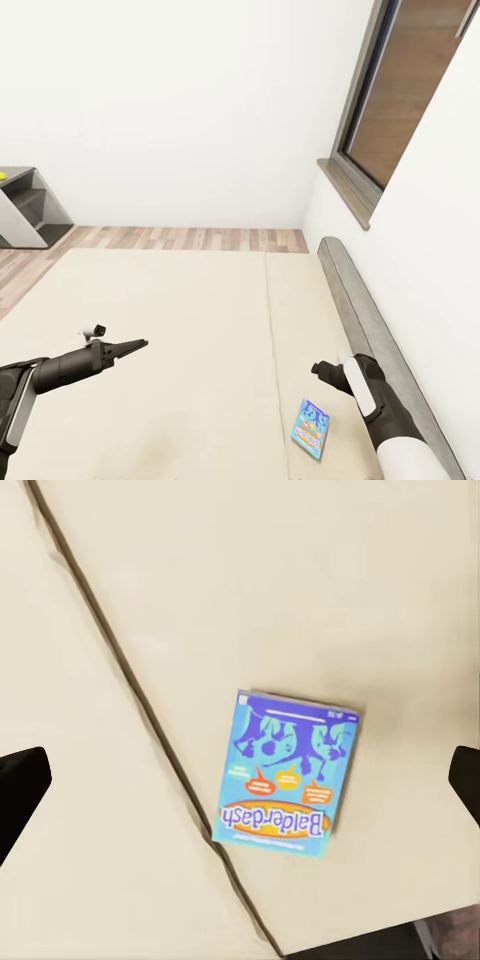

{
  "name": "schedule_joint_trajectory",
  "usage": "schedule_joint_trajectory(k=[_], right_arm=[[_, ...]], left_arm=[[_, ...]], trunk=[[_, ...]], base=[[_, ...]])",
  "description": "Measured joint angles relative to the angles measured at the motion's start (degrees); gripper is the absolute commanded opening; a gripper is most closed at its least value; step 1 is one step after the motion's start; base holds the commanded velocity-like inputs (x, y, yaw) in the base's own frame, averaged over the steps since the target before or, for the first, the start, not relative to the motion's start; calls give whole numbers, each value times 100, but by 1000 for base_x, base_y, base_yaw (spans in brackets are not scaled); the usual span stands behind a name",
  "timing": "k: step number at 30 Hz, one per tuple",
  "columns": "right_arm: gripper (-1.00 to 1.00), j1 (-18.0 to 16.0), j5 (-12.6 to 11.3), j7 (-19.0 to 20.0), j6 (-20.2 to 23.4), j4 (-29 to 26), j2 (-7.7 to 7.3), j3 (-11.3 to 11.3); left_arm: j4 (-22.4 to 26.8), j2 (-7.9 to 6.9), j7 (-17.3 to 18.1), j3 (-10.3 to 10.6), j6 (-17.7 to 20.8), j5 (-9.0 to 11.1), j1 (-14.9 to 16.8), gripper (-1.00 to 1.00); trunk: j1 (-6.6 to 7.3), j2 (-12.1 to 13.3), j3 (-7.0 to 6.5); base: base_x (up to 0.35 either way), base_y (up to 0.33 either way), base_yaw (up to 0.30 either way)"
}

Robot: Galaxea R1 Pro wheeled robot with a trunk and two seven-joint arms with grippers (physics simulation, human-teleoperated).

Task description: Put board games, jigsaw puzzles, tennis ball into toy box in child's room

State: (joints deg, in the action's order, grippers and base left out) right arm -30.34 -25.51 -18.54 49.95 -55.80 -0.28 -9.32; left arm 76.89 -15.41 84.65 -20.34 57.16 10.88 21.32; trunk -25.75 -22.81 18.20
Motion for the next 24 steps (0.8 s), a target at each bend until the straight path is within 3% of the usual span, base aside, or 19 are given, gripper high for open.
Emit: schedule_joint_trajectory(k=[24], right_arm=[[100, 5, -4, 5, -320, 107, -7, 20]], left_arm=[[0, -18, 7, -19, -10, 0, 0, 100]], trunk=[[0, 0, 217]], base=[[0, 0, 0]])
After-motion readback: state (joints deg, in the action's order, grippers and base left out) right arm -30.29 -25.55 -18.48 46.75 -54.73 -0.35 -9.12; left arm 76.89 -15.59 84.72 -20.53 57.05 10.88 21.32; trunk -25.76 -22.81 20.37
